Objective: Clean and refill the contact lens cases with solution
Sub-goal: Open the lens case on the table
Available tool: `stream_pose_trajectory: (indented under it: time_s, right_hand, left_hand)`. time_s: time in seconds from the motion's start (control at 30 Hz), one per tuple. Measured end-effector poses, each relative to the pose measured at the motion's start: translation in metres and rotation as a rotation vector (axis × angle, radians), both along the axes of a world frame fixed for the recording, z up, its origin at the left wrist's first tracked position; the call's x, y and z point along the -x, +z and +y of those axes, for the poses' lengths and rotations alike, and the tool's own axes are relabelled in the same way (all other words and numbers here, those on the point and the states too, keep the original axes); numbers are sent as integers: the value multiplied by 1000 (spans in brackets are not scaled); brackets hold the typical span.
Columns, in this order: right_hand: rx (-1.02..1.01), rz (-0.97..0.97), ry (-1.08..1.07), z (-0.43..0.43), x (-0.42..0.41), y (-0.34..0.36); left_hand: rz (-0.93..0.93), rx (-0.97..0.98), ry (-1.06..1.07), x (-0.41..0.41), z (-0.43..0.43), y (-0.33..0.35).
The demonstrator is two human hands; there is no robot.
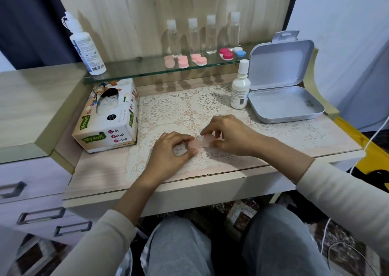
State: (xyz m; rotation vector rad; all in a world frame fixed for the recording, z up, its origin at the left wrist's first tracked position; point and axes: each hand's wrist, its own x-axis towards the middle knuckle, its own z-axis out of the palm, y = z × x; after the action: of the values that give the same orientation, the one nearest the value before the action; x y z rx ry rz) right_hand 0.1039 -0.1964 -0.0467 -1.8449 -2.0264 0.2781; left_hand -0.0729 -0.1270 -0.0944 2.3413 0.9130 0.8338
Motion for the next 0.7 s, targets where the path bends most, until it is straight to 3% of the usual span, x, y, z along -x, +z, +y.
stream_pose_trajectory:
  time_s: [0.47, 0.7]
  right_hand:
    - [36, -135, 0, 9, 7, 1]
    - [42, -27, 99, 5, 3, 6]
  left_hand:
    - [-24, 15, -2, 1, -1, 2]
    - [-21, 24, 0, 0, -1, 2]
